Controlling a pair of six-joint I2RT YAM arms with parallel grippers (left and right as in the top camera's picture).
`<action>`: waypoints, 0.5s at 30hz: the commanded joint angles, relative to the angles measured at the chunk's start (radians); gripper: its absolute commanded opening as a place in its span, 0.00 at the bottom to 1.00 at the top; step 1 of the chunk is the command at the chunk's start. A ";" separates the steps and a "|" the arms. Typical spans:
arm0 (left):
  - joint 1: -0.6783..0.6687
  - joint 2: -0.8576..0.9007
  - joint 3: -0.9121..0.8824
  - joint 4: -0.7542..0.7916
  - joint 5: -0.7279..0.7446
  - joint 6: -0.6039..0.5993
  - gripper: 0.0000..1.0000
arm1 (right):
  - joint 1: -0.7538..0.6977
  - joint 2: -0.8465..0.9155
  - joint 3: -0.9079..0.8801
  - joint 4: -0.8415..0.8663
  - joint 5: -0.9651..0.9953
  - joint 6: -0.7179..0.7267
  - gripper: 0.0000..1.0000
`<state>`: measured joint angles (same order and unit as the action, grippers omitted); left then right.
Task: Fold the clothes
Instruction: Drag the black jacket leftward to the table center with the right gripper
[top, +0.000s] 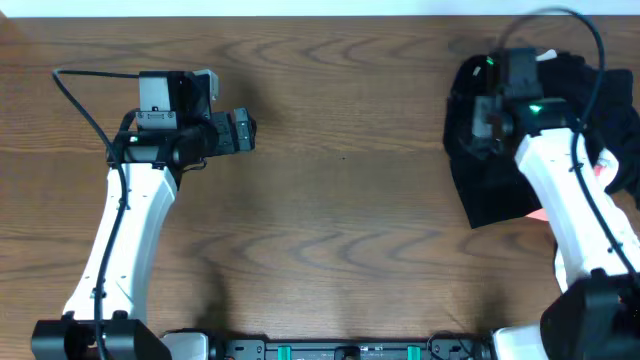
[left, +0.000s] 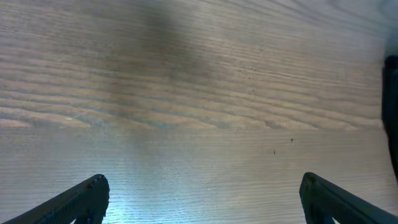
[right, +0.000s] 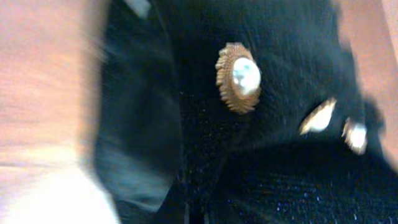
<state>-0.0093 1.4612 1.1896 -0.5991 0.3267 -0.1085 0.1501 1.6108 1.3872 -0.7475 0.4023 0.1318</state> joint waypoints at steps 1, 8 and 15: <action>0.036 -0.040 0.013 -0.005 0.000 -0.009 0.98 | 0.127 -0.050 0.127 0.002 -0.044 0.040 0.01; 0.136 -0.105 0.013 -0.061 0.001 -0.010 0.98 | 0.325 -0.047 0.192 0.101 -0.045 0.111 0.01; 0.156 -0.117 0.013 -0.141 0.001 -0.009 0.98 | 0.457 0.031 0.192 0.186 -0.045 0.194 0.01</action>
<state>0.1436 1.3472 1.1896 -0.7273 0.3298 -0.1089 0.5648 1.6070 1.5539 -0.5854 0.3519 0.2634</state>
